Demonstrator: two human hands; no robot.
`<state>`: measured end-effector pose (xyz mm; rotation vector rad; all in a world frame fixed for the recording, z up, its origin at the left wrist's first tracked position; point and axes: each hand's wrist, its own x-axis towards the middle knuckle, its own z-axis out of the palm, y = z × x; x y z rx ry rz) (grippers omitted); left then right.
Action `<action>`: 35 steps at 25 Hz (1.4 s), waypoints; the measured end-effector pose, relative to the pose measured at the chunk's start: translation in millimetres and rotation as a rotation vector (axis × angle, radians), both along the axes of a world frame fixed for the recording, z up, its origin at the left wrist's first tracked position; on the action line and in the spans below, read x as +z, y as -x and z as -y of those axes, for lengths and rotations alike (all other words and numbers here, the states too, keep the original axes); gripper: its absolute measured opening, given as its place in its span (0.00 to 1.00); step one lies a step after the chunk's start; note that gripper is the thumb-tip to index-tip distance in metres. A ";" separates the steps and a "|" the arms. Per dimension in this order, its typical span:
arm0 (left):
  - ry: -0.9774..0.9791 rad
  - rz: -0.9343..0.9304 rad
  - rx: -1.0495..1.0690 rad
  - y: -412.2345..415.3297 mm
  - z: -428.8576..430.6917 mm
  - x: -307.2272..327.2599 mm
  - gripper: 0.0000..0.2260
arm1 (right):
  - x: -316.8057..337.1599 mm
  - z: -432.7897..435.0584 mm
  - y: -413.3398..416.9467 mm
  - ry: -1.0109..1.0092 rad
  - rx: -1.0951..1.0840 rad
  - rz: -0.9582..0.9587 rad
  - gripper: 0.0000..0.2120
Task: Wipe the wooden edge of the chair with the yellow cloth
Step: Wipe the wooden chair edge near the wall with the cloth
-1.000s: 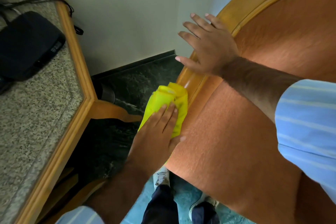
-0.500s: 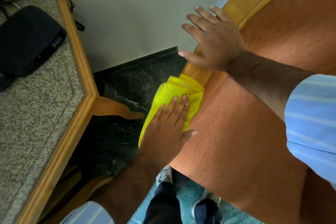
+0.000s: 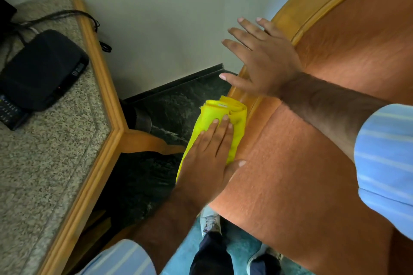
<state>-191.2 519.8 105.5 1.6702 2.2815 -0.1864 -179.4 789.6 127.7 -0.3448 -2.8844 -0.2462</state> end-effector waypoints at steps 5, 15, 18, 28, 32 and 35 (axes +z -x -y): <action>0.017 -0.015 -0.092 -12.7 81.2 8.9 0.35 | 6.0 0.5 2.6 0.007 -0.001 0.059 0.40; -0.058 0.004 -0.086 -12.0 56.3 -4.1 0.35 | 2.7 0.0 1.2 0.018 0.010 0.035 0.41; -0.166 0.044 -0.040 -12.3 28.1 -11.7 0.34 | 0.4 -0.4 0.3 0.013 -0.002 0.025 0.41; -0.050 0.102 -0.016 -11.8 55.4 10.1 0.33 | 7.6 0.5 2.4 0.014 -0.002 0.045 0.41; -0.018 0.088 -0.031 -23.2 131.8 18.2 0.30 | 6.1 -1.4 0.6 0.010 -0.008 0.033 0.43; -0.011 0.066 -0.041 -24.2 128.3 17.0 0.30 | 2.5 -0.8 2.0 0.020 -0.005 0.022 0.43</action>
